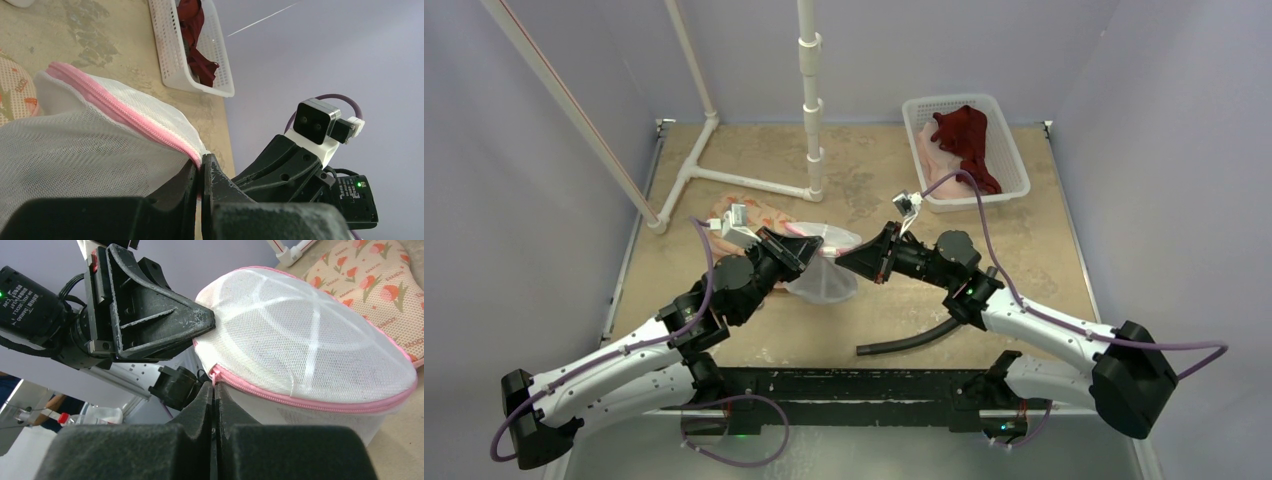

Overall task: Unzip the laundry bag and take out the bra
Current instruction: Unzip the laundry bag at the center of the board.

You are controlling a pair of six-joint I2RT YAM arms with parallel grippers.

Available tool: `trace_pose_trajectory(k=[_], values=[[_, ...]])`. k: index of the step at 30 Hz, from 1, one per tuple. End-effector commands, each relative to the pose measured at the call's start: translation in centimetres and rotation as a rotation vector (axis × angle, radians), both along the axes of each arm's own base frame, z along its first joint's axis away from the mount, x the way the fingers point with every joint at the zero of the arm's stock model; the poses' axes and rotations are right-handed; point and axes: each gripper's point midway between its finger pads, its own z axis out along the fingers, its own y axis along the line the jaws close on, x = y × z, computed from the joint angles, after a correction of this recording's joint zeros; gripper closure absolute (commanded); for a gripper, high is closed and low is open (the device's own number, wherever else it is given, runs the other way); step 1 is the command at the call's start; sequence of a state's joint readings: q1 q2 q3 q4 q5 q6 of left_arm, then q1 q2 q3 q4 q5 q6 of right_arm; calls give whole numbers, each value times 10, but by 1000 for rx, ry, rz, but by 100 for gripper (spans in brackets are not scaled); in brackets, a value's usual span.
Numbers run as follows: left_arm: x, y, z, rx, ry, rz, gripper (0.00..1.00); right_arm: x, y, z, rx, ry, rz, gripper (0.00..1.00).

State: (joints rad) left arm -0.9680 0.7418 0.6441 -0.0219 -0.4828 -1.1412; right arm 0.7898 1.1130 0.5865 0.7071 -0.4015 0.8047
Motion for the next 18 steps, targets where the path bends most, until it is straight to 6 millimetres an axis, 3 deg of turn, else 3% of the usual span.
trace_pose_trajectory(k=[1, 9, 18], values=[[0, 1, 32, -86, -55, 0, 100, 7, -2, 16, 20, -33, -34, 100], [-3, 6, 30, -54, -63, -6, 100, 24, -26, -4, -160, -112, -182, 100], [-13, -26, 27, -13, -87, -163, 100, 44, -57, -41, -311, -84, -366, 100]])
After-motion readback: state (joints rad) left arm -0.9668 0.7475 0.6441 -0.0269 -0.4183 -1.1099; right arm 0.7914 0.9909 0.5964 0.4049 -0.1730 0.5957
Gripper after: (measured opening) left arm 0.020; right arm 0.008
